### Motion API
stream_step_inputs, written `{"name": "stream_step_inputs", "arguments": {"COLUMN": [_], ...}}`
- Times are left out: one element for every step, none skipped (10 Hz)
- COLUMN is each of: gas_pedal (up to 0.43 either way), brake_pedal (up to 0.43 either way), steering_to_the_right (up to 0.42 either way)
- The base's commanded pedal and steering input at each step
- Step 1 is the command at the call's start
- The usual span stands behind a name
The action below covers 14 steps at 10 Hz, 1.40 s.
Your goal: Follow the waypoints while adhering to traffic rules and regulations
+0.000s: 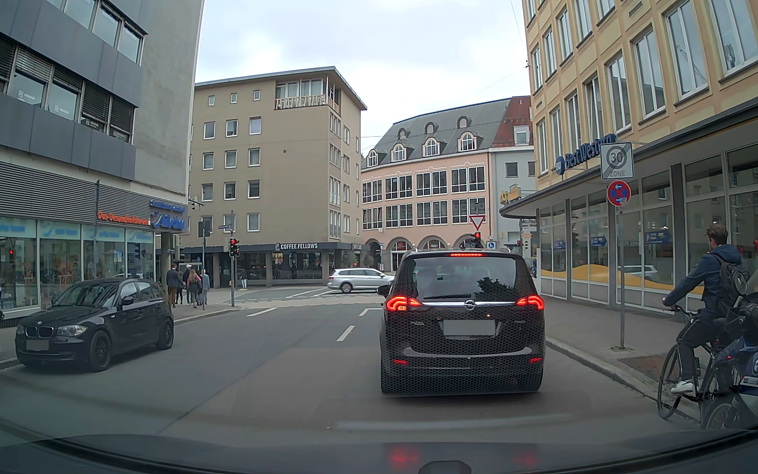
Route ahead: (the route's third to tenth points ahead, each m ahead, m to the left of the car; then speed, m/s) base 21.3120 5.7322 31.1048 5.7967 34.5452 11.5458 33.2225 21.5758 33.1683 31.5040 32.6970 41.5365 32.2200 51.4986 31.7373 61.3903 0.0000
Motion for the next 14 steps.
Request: {"name": "stream_step_inputs", "arguments": {"gas_pedal": [0.0, 0.0, 0.0, 0.0, 0.0, 0.0, 0.0, 0.0, 0.0, 0.0, 0.0, 0.0, 0.0, 0.0], "brake_pedal": [0.085, 0.079, 0.085, 0.085, 0.085, 0.085, 0.085, 0.085, 0.091, 0.091, 0.091, 0.091, 0.091, 0.091], "steering_to_the_right": [-0.111, -0.112, -0.115, -0.119, -0.123, -0.127, -0.133, -0.136, -0.139, -0.139, -0.139, -0.139, -0.139, -0.139]}}
